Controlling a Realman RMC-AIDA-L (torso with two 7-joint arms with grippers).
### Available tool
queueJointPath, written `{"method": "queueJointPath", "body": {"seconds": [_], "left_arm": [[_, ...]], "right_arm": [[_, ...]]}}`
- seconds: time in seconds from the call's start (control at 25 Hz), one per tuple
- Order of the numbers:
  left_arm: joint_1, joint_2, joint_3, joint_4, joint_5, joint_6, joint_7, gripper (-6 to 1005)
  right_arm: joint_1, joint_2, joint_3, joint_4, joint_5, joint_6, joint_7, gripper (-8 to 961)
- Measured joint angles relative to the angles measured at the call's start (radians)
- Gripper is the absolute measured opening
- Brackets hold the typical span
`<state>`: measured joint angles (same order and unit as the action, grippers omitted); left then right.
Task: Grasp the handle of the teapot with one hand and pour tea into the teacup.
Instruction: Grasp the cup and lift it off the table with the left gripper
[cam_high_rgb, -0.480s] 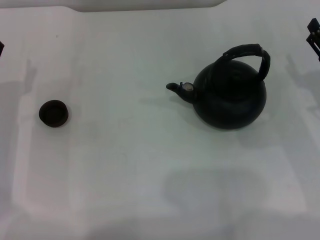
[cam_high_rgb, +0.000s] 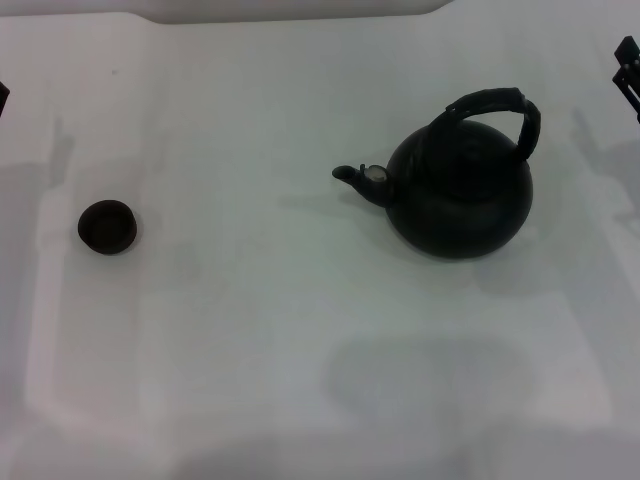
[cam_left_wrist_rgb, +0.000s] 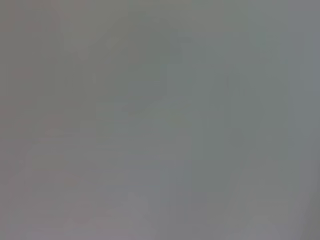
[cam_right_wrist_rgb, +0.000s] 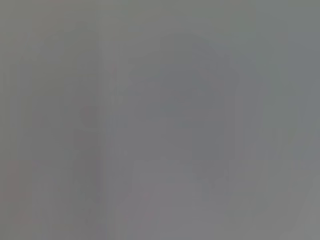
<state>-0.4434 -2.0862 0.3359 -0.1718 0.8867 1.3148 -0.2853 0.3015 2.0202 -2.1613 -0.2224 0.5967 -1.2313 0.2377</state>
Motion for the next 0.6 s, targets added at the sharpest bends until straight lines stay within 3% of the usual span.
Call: {"method": "queueJointPath", "body": {"seconds": [0.32, 0.44, 0.6], "left_arm": [[-0.016, 0.003, -0.001, 0.002, 0.008, -0.003, -0.028, 875], [-0.034, 0.009, 0.002, 0.034, 0.053, -0.029, -0.111, 876], [-0.062, 0.015, 0.003, 0.171, 0.207, -0.138, -0.329, 876]], "right_arm": [[-0.001, 0.000, 0.002, 0.000, 0.000, 0.012, 0.000, 854], [-0.001, 0.000, 0.003, 0.001, 0.000, 0.012, 0.000, 854], [-0.001, 0.000, 0.003, 0.002, 0.000, 0.015, 0.000, 854]]}}
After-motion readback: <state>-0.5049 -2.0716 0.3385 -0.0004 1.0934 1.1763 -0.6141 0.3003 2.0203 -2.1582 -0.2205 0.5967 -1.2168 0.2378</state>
